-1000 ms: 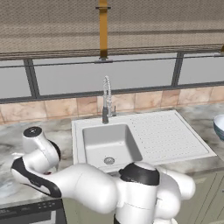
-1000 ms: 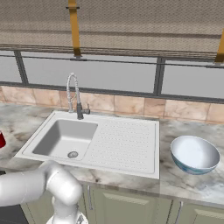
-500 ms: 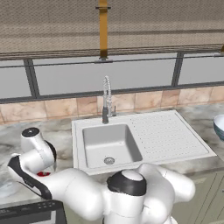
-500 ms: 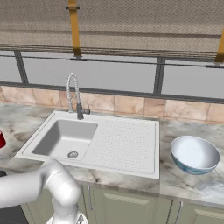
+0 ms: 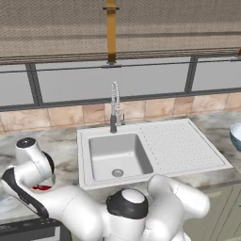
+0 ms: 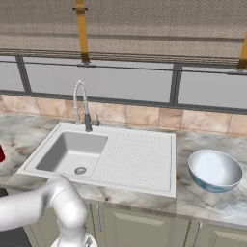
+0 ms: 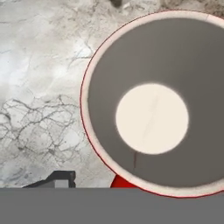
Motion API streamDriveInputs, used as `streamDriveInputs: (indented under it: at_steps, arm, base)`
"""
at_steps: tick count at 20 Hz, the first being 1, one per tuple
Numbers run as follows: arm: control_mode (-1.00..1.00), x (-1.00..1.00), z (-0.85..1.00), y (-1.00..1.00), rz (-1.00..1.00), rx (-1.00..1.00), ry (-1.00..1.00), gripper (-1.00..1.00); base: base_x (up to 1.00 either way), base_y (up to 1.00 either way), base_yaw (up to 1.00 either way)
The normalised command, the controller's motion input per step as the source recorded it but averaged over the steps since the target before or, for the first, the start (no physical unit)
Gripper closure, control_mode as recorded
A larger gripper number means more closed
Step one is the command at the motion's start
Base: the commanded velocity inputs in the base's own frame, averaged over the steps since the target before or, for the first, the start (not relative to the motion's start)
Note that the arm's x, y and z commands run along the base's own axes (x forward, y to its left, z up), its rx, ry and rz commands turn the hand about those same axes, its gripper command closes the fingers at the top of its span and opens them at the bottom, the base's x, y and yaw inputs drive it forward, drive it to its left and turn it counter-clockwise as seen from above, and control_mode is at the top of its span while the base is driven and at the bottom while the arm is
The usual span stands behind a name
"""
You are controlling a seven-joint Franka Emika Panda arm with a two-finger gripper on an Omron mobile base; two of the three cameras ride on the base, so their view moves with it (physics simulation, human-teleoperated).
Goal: Pick the mug and place it in the sink. Pick the bowl and place it in the open cabinet and then close the cabinet.
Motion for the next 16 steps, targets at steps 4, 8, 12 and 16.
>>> streamDriveInputs:
  at_steps: [4, 8, 12, 16]
  arm:
    - [-1.00, -0.11, -0.16, -0.26, -0.02, 0.01, 0.00, 1.00]
    - [-1.00, -0.08, -0.11, -0.33, -0.02, 0.00, 0.00, 1.00]
    - [-1.00, -0.11, 0.19, -0.20, 0.00, 0.00, 0.00, 1.00]
    - [-1.00, -0.02, 0.76, -0.31, -0.04, 0.00, 0.00, 1.00]
  base:
    - [0.00, 0.00, 0.00]
    - [0.00, 0.00, 0.00]
    - [0.00, 0.00, 0.00]
    - [0.00, 0.00, 0.00]
